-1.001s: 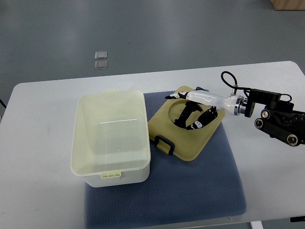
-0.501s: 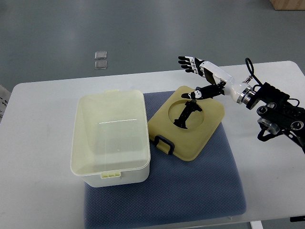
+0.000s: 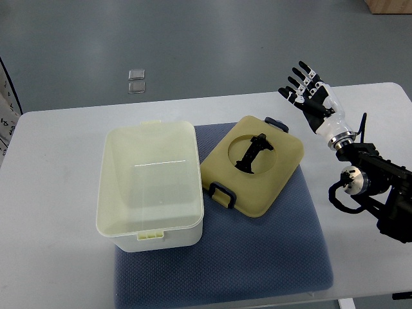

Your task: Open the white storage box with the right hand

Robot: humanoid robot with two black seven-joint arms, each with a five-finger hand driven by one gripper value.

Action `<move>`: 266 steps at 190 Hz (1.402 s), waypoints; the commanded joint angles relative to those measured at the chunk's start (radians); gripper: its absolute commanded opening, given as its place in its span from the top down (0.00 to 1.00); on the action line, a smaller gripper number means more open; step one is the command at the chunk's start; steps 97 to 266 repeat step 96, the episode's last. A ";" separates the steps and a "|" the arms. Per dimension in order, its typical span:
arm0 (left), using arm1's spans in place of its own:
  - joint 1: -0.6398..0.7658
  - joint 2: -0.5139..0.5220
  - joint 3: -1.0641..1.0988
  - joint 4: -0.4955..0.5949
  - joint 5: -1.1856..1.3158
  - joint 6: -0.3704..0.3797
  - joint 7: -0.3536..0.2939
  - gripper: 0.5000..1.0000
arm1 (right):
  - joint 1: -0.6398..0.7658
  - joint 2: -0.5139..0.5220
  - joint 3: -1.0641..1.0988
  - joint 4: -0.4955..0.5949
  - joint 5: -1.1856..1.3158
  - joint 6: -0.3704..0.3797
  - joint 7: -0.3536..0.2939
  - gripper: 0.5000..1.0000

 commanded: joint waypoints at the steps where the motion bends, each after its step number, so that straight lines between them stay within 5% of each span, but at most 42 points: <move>1: 0.000 0.000 0.000 0.000 0.000 0.001 -0.001 0.00 | -0.002 0.014 0.005 0.000 0.078 -0.002 -0.008 0.14; 266: 0.000 0.000 0.000 0.000 0.000 0.001 -0.001 0.00 | -0.014 0.048 0.023 -0.014 0.103 -0.031 0.000 0.14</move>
